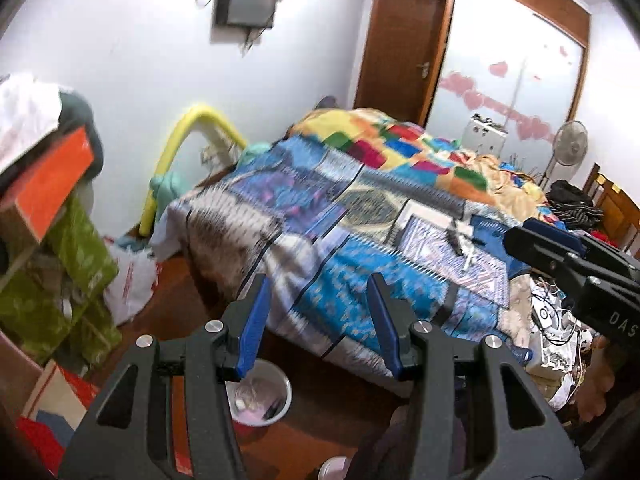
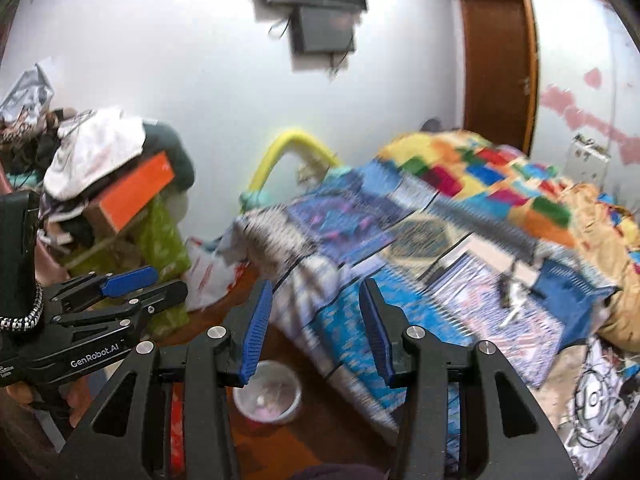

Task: Collect trash
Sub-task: 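Move both tools back to the markers and razor on the bedspread, then grasp the black marker with the left tool while the right tool grasps the white razor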

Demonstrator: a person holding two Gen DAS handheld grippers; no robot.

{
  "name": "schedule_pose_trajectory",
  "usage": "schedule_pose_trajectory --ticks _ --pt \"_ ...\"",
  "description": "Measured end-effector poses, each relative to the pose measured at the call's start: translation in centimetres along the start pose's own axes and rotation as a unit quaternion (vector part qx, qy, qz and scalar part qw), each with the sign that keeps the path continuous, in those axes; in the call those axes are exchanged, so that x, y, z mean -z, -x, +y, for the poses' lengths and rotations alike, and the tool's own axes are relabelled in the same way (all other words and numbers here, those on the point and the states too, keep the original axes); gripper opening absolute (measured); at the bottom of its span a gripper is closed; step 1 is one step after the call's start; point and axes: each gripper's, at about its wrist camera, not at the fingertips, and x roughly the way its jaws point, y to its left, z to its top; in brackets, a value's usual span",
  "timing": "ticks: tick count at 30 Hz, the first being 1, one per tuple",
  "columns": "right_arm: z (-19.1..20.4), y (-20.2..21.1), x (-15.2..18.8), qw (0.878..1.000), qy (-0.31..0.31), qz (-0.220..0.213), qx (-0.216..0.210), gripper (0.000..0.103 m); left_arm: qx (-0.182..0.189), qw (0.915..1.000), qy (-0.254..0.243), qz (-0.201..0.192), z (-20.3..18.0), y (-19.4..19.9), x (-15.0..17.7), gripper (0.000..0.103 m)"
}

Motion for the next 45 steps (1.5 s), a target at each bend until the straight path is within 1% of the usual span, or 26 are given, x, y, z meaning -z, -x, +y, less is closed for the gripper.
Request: schedule_pose_trajectory --ticks 1,3,4,6,9,11,15,18,21,24,28,31,35,42,45 --pt "-0.3 0.6 -0.1 1.0 -0.002 -0.009 0.006 0.048 0.002 1.0 -0.005 -0.006 -0.7 0.2 -0.3 0.049" --pt "-1.3 1.8 -0.3 0.999 -0.006 -0.028 0.021 0.056 0.01 0.9997 -0.014 -0.016 -2.0 0.3 -0.9 0.052" --pt "-1.9 2.4 -0.4 0.999 -0.008 -0.038 0.03 0.057 0.014 0.9996 -0.017 -0.02 -2.7 0.4 -1.2 0.053" --pt "-2.9 3.4 -0.5 0.997 -0.012 -0.051 0.049 0.06 0.022 0.9991 -0.025 -0.026 -4.1 0.3 -1.7 0.058" --pt "-4.7 4.5 -0.5 0.995 -0.023 -0.064 0.07 0.062 0.03 0.9983 -0.036 -0.035 -6.1 0.0 -2.5 0.063" --pt "-5.8 5.1 -0.5 0.994 -0.032 -0.069 0.08 0.065 0.035 0.9976 -0.044 -0.041 -7.4 -0.3 -3.0 0.065" --pt "-8.5 6.0 -0.5 0.989 -0.046 -0.084 0.113 0.065 0.05 0.9962 -0.054 -0.046 -9.7 -1.7 -4.0 0.066" --pt "-10.3 6.3 -0.4 0.986 -0.056 -0.089 0.127 0.065 0.058 0.9953 -0.062 -0.047 -11.3 -2.8 -4.6 0.068" --pt "-12.3 6.2 -0.5 0.983 -0.066 -0.092 0.146 0.065 0.068 0.9945 -0.065 -0.046 -12.7 -4.2 -5.2 0.072" --pt "-14.1 6.1 -0.2 0.979 -0.075 -0.091 0.165 0.065 0.082 0.9938 -0.065 -0.037 -14.1 -6.1 -5.8 0.072" --pt "-16.9 5.0 0.2 0.976 -0.095 -0.076 0.182 0.065 0.1 0.9926 -0.066 -0.017 -15.4 -9.1 -6.3 0.072" --pt "-19.0 3.7 0.6 0.973 -0.104 -0.059 0.198 0.065 0.101 0.9918 -0.078 -0.007 -16.5 -11.6 -6.4 0.072" --pt "-21.9 1.5 1.6 0.971 -0.115 -0.023 0.21 0.065 0.106 0.9896 -0.095 0.02 -18.2 -15.4 -6.2 0.072" --pt "-26.4 -3.9 4.2 0.964 -0.156 0.047 0.209 0.065 0.12 0.9845 -0.104 0.075 -20.2 -23.1 -5.2 0.072" --pt "-27.8 -6.2 5.3 0.963 -0.173 0.073 0.193 0.065 0.115 0.9829 -0.11 0.092 -20.8 -25.9 -4.5 0.072"
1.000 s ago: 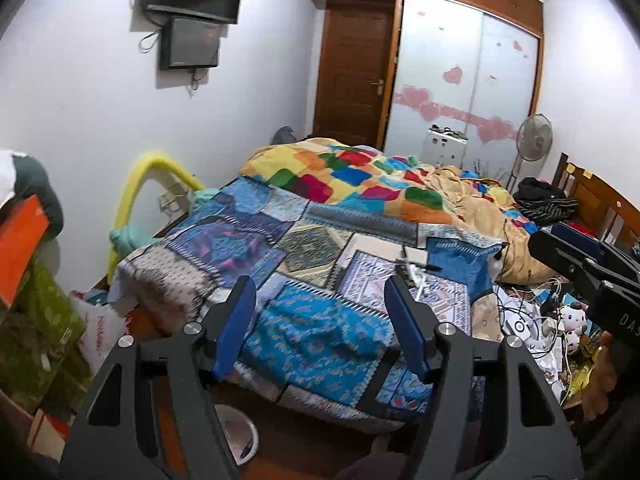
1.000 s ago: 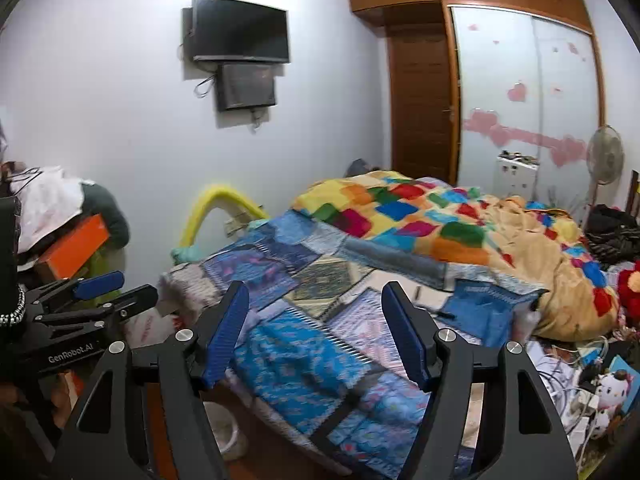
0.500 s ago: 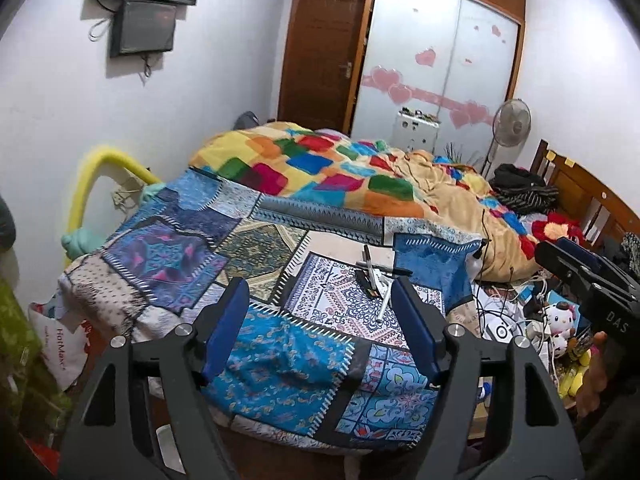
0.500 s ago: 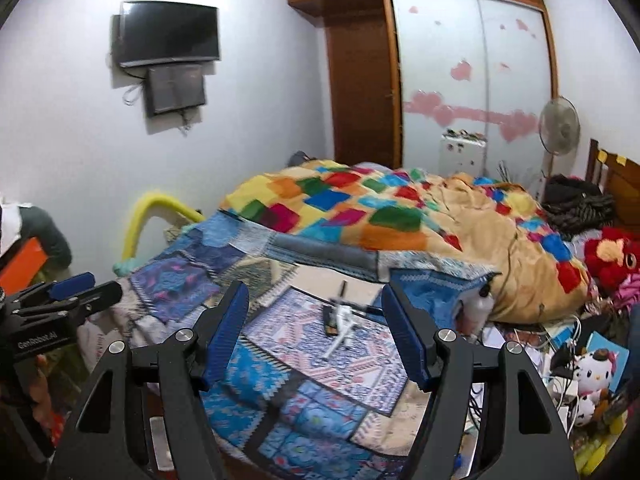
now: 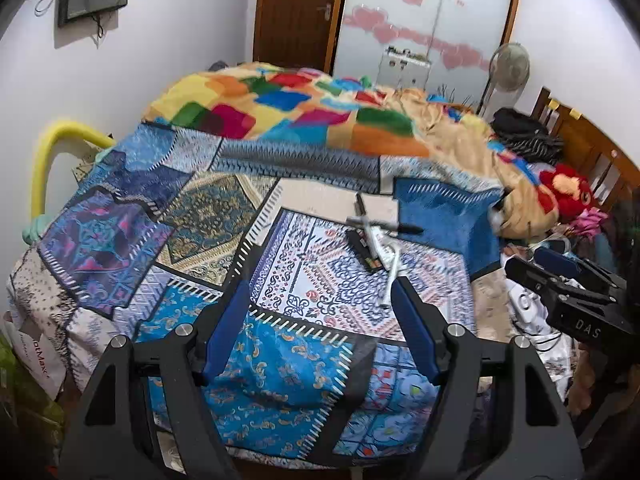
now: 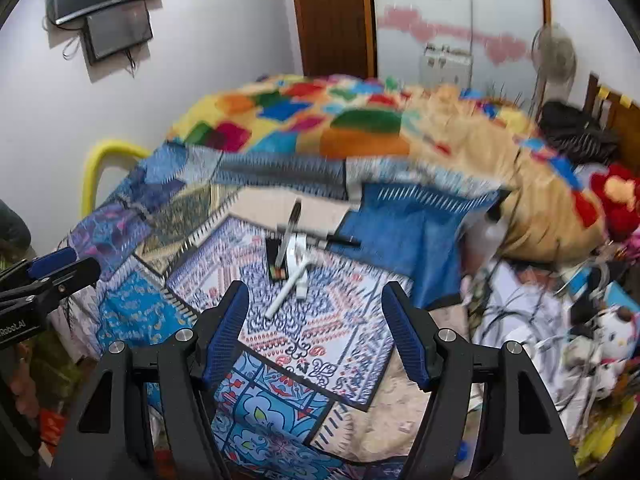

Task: Collect trash
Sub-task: 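Grasp the black marker with the left tool while the right tool grasps the white razor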

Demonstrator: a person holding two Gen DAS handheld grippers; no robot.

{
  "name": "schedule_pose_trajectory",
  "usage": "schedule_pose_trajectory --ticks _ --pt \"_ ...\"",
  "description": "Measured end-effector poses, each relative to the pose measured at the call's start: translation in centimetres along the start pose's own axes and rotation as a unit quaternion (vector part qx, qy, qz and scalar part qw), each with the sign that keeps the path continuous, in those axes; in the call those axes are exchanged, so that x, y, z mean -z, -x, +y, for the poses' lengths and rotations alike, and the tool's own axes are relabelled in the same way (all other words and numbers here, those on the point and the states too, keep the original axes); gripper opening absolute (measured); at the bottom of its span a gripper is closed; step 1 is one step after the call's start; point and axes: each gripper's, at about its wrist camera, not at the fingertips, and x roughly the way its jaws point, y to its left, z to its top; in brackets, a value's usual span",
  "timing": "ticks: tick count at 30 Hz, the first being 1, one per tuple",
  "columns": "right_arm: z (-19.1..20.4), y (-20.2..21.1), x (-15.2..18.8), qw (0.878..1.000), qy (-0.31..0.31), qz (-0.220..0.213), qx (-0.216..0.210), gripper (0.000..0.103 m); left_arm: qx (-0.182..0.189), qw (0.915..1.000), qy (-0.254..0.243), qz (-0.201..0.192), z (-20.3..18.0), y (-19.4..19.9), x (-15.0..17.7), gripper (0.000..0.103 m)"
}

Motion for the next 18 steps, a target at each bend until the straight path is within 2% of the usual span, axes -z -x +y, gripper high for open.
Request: schedule_pose_trajectory --ticks 8,12,18 --pt "-1.2 -7.6 -0.1 0.998 -0.034 0.058 -0.017 0.063 -0.002 0.9993 -0.003 0.038 0.6 -6.9 0.5 0.072" --pt "-1.6 -10.9 -0.7 0.993 -0.066 0.082 -0.049 0.045 0.0 0.9989 -0.007 0.047 0.6 -9.1 0.7 0.072" --pt "-1.7 -14.9 -1.1 0.987 -0.095 0.107 -0.068 0.027 0.003 0.9981 -0.021 0.058 0.3 -11.8 0.9 0.072"
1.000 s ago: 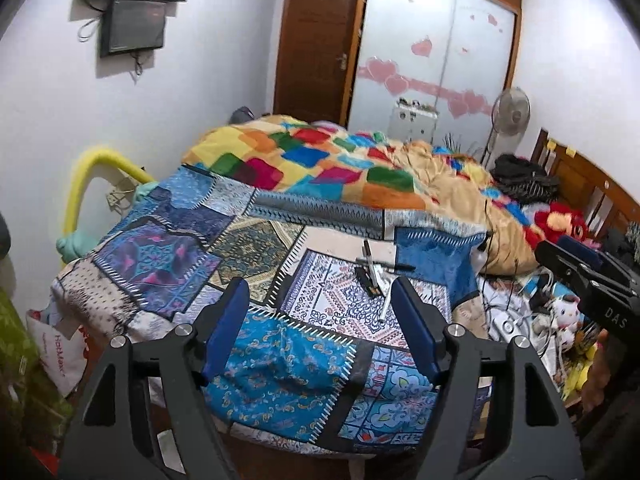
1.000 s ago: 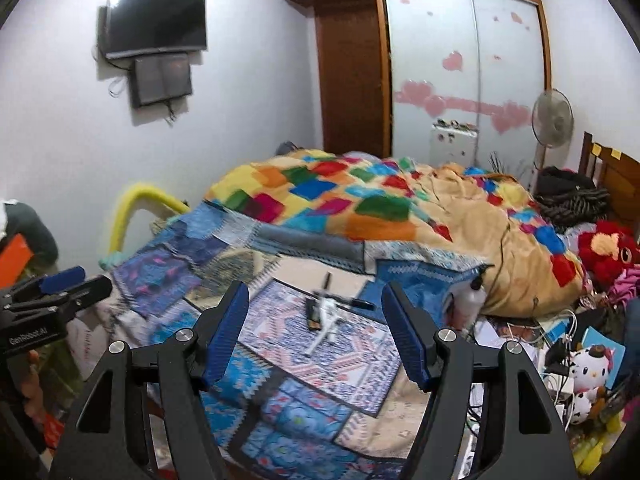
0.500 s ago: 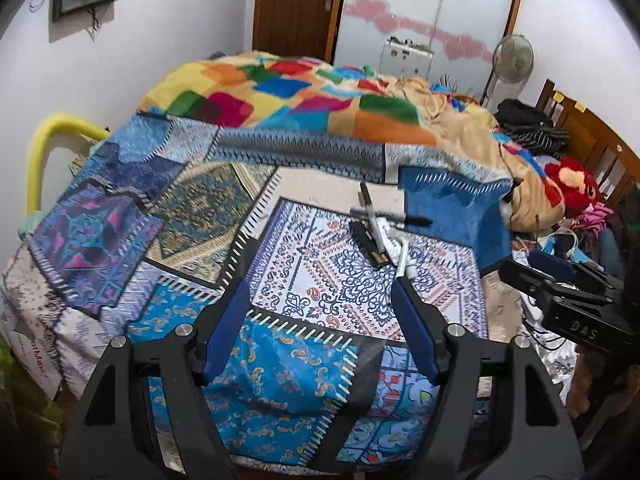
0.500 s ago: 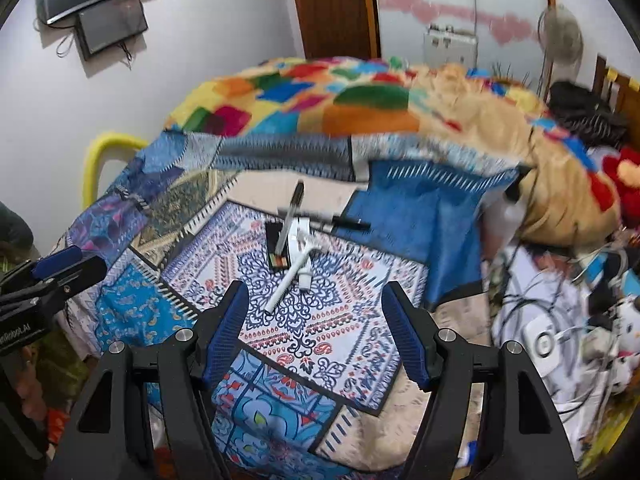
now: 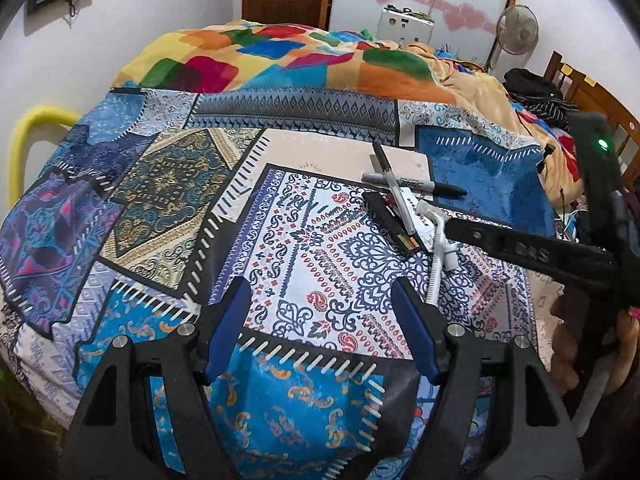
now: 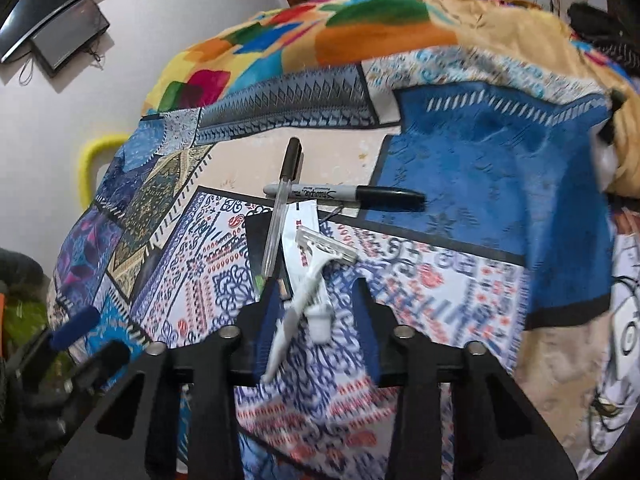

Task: Collect trash
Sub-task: 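Grasp the black marker with the left tool while the right tool grasps the white razor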

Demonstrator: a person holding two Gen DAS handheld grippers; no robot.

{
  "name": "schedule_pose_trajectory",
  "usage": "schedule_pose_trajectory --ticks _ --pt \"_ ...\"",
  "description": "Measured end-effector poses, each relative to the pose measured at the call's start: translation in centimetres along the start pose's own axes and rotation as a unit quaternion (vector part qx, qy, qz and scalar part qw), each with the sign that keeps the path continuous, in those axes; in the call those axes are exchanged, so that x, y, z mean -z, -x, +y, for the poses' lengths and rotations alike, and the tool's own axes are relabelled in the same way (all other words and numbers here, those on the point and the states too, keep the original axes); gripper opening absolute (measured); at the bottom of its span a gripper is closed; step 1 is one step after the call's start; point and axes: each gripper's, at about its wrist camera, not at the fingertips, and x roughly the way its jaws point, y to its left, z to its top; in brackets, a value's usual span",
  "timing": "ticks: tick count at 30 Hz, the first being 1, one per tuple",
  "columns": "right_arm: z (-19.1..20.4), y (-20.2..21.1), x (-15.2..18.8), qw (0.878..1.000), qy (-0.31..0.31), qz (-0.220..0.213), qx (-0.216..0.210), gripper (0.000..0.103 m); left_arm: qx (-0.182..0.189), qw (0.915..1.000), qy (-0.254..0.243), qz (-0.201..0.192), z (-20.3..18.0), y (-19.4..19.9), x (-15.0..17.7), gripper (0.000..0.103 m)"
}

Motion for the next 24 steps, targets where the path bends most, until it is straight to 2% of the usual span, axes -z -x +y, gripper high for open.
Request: schedule_pose_trajectory --ticks 2,4,5,9,17,19,21,24 --pt "-0.1 -1.0 -0.2 1.0 -0.007 0.008 -0.003 0.025 0.001 1.0 -0.006 0.003 -0.1 -0.6 -0.1 0.072" --pt "-0.1 -1.7 -0.3 1.0 -0.012 0.014 -0.006 0.017 0.002 1.0 -0.007 0.004 -0.2 -1.1 -0.3 0.07" --pt "-0.1 -2.0 -0.3 1.0 -0.011 0.015 -0.007 0.016 0.004 1.0 -0.007 0.005 -0.2 -1.2 -0.4 0.068" --pt "0.3 -1.8 -0.3 1.0 0.005 0.003 -0.011 0.009 0.013 0.9998 -0.013 0.012 -0.9 -2.3 -1.1 0.061" --pt "0.0 0.1 0.5 0.999 0.028 -0.015 -0.004 0.009 0.039 0.9989 -0.025 0.01 -3.1 -3.9 -3.6 0.059" --pt "-0.5 0.8 0.6 0.999 0.027 -0.022 0.001 0.009 0.041 0.9984 -0.037 0.009 -4.0 -4.5 -4.5 0.056" --pt "-1.1 1.3 0.5 0.999 0.023 -0.03 0.004 0.009 0.046 0.9976 -0.05 0.011 -4.8 -5.4 -5.5 0.049" --pt "-1.8 1.8 0.4 0.999 0.015 -0.038 0.008 0.009 0.047 0.9971 -0.06 0.009 -5.4 -7.1 -6.7 0.047"
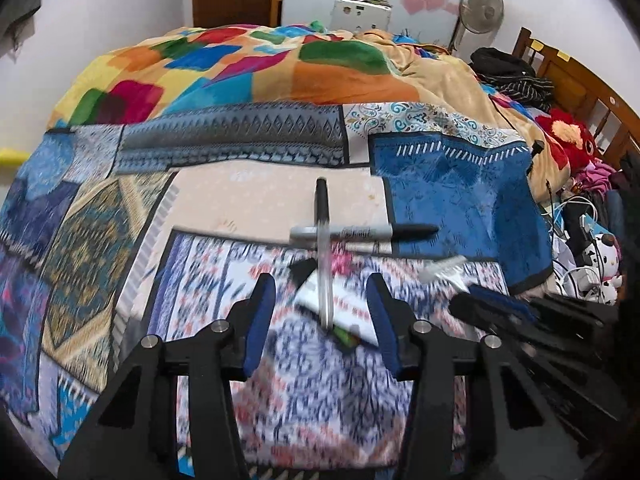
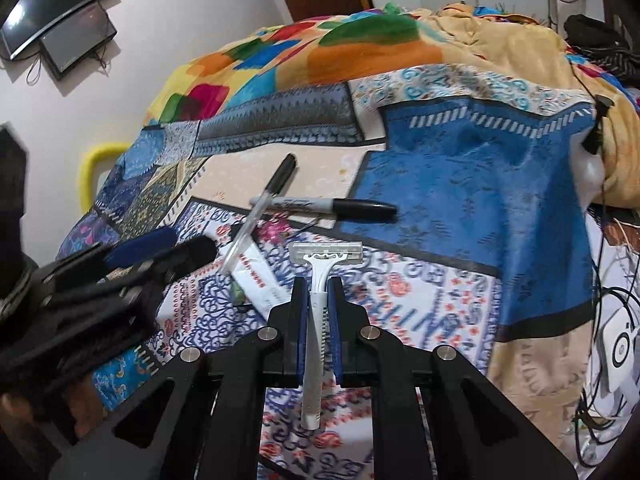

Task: Collect trash
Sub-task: 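Grasp the black marker with the left tool while the right tool grasps the white razor, then carry the black marker and white razor with both tools over the white bin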

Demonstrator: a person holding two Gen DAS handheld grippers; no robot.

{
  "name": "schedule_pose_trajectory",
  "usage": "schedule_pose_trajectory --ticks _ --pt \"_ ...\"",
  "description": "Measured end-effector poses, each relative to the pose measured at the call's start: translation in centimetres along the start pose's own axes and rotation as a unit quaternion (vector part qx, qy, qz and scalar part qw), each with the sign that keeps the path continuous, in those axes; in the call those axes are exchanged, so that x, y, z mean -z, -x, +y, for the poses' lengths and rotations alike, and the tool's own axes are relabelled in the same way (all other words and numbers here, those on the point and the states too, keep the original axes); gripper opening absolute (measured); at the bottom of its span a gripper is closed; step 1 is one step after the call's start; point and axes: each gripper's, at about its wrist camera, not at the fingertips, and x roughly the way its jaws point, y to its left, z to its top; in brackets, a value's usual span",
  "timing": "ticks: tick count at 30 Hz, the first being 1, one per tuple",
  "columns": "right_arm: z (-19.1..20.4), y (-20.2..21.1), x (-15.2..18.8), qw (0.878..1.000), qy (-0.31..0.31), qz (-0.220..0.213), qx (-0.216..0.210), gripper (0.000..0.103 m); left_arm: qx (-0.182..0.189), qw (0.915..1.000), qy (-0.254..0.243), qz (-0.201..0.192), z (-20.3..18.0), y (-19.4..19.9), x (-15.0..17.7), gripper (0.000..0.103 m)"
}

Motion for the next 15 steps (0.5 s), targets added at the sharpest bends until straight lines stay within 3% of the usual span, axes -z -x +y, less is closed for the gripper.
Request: schedule_pose_trajectory --ticks 1,3,10,12,15 --pt "-0.2 0.0 0.0 1.0 -0.002 -0.001 0.001 0.009 -0.004 1.0 -0.002 0.002 0.0 -0.6 -0.2 0.045" --pt "-0.6 0.1 -0.1 1.0 -0.004 -0.003 0.003 0.009 -0.009 0.9998 -0.004 0.015 0.1 -2.2 -0.8 0.031" --pt "-1.8 0.0 0.4 1.0 -0.018 -0.004 0.001 0.009 0.007 0.9993 0.017 0.033 0.2 -5.4 -2.0 0.028" --pt "-2.0 -0.2 0.6 1.0 -0.02 -0.002 0.001 0.009 0.002 0.9992 0.015 0.038 0.0 -5.9 -1.9 0.01" --pt "-2.1 -0.3 0.8 1.0 -0.02 0.0 0.001 0.009 -0.003 0.9994 0.013 0.032 -0.3 -5.8 -1.8 0.008"
